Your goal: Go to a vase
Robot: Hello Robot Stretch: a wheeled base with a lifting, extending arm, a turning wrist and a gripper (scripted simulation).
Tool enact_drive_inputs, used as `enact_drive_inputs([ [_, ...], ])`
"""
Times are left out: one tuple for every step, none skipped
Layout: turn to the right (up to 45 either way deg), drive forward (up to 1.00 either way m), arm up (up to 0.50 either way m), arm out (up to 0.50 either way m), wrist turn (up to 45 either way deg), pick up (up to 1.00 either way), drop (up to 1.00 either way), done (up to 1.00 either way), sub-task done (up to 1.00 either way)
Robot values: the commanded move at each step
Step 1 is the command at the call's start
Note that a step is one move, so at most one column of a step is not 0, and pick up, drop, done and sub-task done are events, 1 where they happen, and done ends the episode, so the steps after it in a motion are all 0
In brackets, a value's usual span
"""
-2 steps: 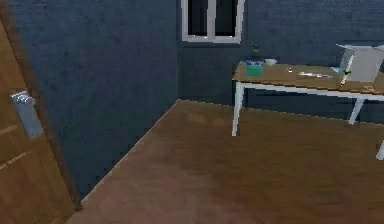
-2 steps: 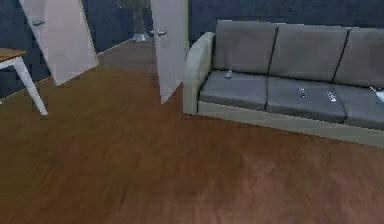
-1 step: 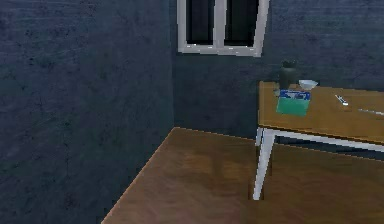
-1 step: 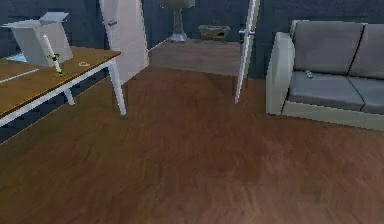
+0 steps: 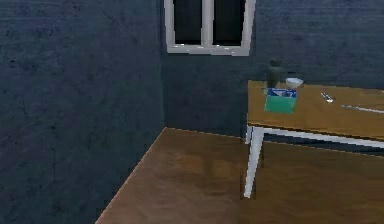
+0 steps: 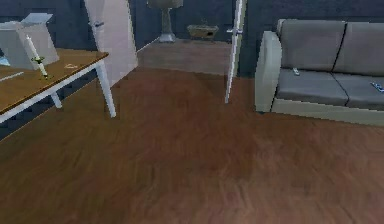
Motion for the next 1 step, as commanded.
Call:
enact_drive_inputs([
  [0.0, 0.80, 0.00, 0.00, 0.0, 0.00, 0.00, 0.00, 0.00],
])
